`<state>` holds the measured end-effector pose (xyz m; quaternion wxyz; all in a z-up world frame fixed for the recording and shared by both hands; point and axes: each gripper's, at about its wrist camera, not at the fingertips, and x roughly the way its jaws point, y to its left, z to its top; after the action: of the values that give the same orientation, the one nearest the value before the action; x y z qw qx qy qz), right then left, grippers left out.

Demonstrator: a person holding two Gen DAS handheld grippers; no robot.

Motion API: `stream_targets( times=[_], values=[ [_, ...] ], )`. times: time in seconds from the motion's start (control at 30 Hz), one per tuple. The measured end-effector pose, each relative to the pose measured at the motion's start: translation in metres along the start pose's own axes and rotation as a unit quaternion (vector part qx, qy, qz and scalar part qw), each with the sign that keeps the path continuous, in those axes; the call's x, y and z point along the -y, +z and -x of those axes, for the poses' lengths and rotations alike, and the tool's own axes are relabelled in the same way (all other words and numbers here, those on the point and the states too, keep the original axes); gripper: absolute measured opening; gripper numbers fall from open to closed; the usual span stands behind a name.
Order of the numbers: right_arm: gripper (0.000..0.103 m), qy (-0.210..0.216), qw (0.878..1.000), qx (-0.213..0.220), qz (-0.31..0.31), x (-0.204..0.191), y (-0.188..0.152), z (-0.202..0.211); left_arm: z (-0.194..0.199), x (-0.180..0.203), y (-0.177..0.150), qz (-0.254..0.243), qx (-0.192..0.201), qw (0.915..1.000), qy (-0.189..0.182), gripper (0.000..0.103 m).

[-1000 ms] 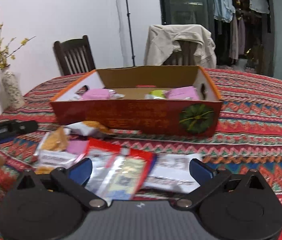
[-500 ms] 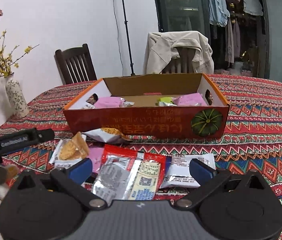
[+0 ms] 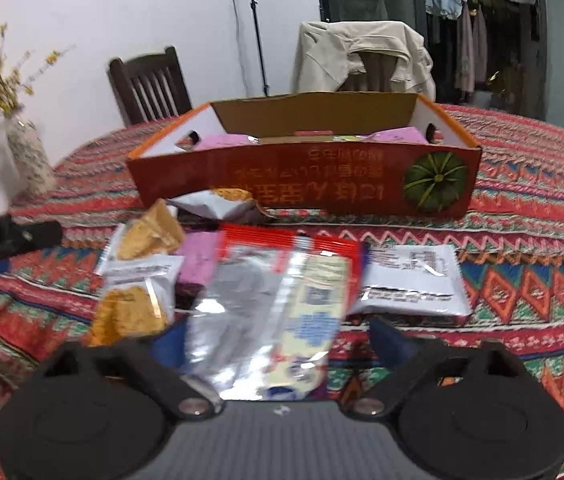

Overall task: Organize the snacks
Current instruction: 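Move both grippers back to the pile and grasp a silver-and-red bag with the right gripper, then grasp a white pumpkin-seed cookie packet with the left gripper while the right lifts the silver bag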

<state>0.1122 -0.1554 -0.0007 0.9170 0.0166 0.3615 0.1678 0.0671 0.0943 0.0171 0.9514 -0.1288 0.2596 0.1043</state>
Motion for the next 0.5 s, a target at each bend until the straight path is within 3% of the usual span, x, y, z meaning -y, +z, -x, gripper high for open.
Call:
stream_targets(
  times=[0.03,0.17,0.5],
  values=[
    [0.065,0.004,1.0,0.0,0.0,0.001,-0.001,0.001,0.0,0.001,-0.001,-0.001,-0.001,1.0,-0.001,0.103],
    [0.058,0.004,1.0,0.011,0.004,0.004,-0.002,0.009,0.002,0.007,-0.003,-0.005,-0.003,1.0,-0.008,0.103],
    [0.057,-0.012,0.997,0.079,-0.015,0.033,0.0,0.039,0.007,0.03,-0.008,-0.019,-0.019,0.9994,-0.02,0.103]
  ],
)
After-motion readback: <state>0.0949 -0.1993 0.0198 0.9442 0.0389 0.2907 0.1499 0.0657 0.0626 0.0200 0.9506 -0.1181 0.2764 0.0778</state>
